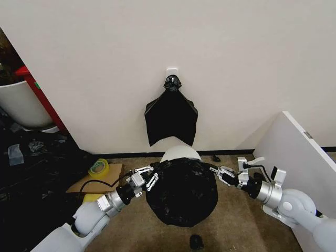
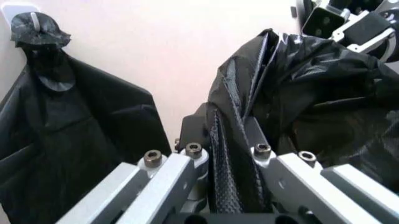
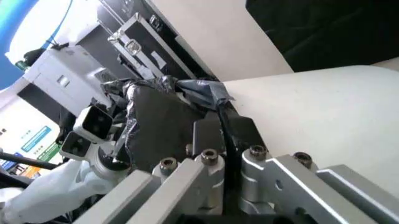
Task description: Place the garbage bag over the trash bin.
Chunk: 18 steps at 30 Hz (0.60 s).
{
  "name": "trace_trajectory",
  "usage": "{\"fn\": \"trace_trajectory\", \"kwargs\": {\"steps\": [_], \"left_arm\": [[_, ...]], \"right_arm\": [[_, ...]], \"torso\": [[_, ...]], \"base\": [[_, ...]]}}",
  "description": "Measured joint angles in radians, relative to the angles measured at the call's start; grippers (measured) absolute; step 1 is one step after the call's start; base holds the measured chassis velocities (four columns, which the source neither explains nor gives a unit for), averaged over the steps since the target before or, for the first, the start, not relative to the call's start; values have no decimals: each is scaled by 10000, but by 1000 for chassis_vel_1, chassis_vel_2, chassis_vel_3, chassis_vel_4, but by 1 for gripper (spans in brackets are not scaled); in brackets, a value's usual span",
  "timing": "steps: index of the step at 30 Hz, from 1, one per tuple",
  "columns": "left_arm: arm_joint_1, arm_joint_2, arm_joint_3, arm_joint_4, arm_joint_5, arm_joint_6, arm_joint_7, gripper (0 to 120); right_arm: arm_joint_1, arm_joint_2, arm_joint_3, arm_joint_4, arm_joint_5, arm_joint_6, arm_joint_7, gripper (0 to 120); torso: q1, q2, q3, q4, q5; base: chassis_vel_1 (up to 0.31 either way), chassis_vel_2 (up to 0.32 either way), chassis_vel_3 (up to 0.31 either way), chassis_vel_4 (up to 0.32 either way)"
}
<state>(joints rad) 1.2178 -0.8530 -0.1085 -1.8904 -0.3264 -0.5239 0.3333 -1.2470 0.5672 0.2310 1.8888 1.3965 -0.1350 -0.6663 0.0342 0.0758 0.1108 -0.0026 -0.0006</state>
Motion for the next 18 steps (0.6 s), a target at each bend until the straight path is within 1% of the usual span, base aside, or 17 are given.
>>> {"fn": "trace_trajectory", "kwargs": {"steps": [7,11,18], "left_arm": [[-17,-18,84,-88,70,10,50,4],[-24,-7,99,-155,125,10,67,4],[-12,8,103,-170,148,11,73,4]], "right_arm": [[313,174,-117,-233,-282,263,753,0],[372,186,-182,-430,-679,324,787,0],[446,243,-228,-553,-917,324,815,0]], "torso": [[0,0,0,1,0],[0,0,0,1,0],[0,0,0,1,1]], "base": [[0,0,0,0],[0,0,0,0],[0,0,0,0]]}}
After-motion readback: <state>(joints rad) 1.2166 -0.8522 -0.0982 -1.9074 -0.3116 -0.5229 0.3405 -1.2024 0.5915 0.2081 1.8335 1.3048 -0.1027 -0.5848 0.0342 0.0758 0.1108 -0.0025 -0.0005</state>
